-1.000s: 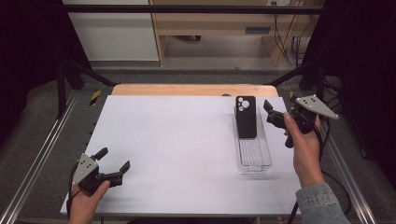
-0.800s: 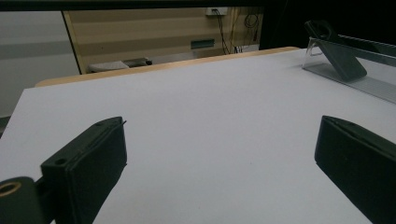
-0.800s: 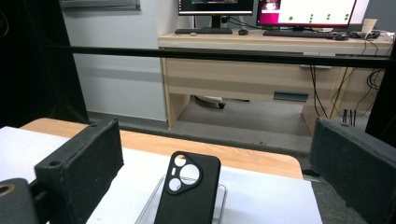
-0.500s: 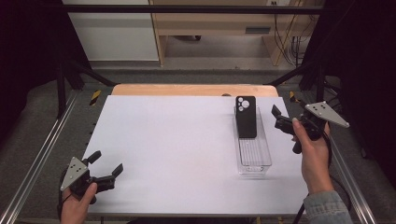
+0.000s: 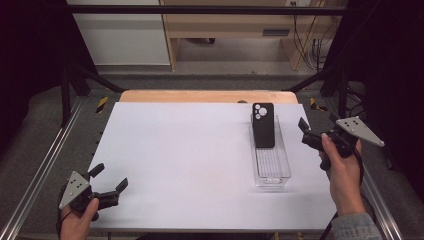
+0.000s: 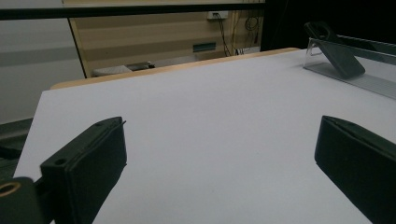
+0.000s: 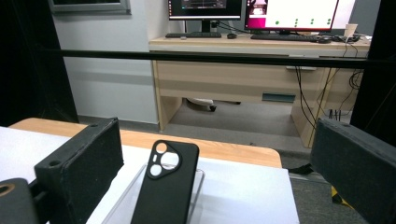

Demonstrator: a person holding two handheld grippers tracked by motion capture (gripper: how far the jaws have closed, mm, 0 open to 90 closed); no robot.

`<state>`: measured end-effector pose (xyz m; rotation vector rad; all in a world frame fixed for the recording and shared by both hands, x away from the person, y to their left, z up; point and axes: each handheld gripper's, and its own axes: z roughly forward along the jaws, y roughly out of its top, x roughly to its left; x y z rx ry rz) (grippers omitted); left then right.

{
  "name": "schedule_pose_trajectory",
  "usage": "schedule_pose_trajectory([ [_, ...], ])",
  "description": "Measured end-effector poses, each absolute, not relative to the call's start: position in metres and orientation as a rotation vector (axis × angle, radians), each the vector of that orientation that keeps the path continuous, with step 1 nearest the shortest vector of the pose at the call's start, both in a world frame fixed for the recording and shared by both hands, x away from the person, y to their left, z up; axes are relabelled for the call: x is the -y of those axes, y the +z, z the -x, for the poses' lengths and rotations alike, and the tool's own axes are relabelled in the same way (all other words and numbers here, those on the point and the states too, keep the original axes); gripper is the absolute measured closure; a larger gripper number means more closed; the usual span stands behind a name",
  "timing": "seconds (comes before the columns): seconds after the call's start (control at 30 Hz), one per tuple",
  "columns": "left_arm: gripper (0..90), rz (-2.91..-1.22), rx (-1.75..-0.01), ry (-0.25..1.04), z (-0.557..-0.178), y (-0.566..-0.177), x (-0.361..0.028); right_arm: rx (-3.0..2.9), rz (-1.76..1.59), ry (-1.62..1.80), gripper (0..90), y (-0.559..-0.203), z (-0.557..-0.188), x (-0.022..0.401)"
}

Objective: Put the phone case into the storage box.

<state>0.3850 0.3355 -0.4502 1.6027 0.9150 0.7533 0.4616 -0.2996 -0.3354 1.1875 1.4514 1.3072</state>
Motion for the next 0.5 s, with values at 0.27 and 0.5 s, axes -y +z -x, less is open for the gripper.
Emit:
schedule_pose_trajectory([
  [0.27, 2.4, -1.605, -0.910, 0.757, -0.386, -0.451, -0.336, -1.453, -1.172, 1.298, 3.0, -0.339, -0.453, 0.309],
  [0.5, 2.3, -1.603, -0.909, 0.762, -0.387, -0.451, -0.336, -1.467, -1.152, 1.301, 3.1, -0.343, -0.445, 0.314],
])
